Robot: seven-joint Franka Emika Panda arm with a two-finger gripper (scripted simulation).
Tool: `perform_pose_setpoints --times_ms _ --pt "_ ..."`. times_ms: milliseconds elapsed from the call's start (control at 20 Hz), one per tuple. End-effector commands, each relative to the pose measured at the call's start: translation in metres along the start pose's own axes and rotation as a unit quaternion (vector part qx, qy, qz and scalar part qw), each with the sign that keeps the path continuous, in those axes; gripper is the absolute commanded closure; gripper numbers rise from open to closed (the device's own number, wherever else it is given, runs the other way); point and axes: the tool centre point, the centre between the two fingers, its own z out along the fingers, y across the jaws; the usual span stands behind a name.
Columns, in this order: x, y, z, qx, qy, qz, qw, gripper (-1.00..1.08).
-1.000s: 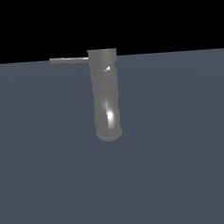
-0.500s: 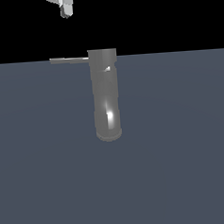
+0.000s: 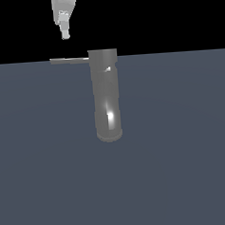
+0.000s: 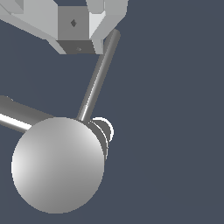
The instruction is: Turn on the faucet by rotating a designated handle.
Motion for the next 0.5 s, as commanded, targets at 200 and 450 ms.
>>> perform_pose_setpoints --times_ms 200,450 --pt "-0.005 -0.026 0.027 0.002 0.014 0.078 0.9969 1.08" --pt "-0.008 -0.042 0.044 0.005 0.025 0.124 0.992 1.08"
